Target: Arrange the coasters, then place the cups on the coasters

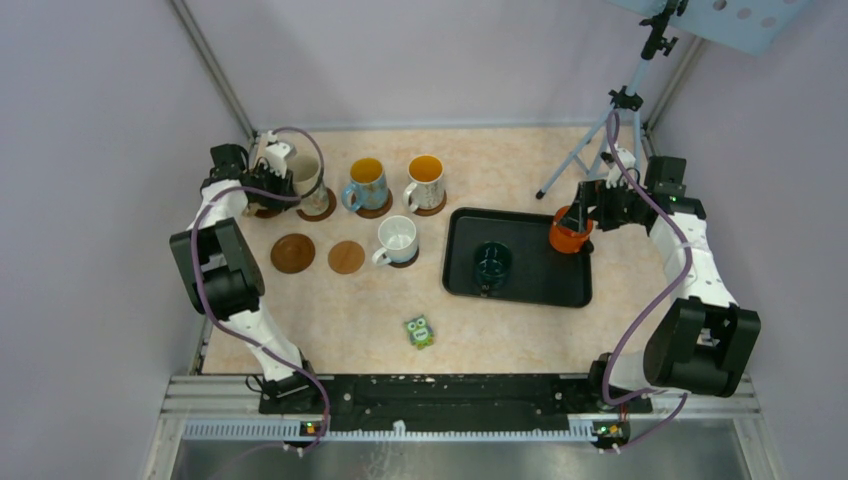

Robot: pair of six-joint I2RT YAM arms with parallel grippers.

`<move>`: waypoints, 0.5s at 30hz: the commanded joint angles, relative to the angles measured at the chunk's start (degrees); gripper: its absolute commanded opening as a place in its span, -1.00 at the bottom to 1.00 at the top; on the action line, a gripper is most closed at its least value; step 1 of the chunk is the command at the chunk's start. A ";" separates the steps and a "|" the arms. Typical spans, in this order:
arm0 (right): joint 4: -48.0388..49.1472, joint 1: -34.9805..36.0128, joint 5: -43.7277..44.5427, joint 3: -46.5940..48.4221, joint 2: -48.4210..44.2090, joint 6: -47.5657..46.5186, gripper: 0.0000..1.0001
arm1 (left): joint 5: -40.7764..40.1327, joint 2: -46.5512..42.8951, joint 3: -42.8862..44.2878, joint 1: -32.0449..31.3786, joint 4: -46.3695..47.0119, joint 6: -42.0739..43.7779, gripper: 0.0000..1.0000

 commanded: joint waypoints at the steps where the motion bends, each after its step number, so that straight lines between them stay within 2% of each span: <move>1: 0.51 0.13 -1.10 0.38 -0.30 -0.14 0.95 | 2.55 -1.24 2.31 0.34 2.63 1.46 -0.40; 4: 0.55 0.15 -1.16 0.29 -0.44 -0.19 0.95 | 2.20 -1.63 1.80 0.34 2.65 1.44 -0.27; 12: 0.36 0.17 -1.31 0.21 -0.81 -0.28 0.95 | 1.49 -2.73 1.61 0.34 2.14 1.42 -0.12; 15: 0.30 0.17 -1.39 0.12 -0.83 -0.43 0.95 | 1.20 -3.82 2.22 0.34 1.28 1.24 0.10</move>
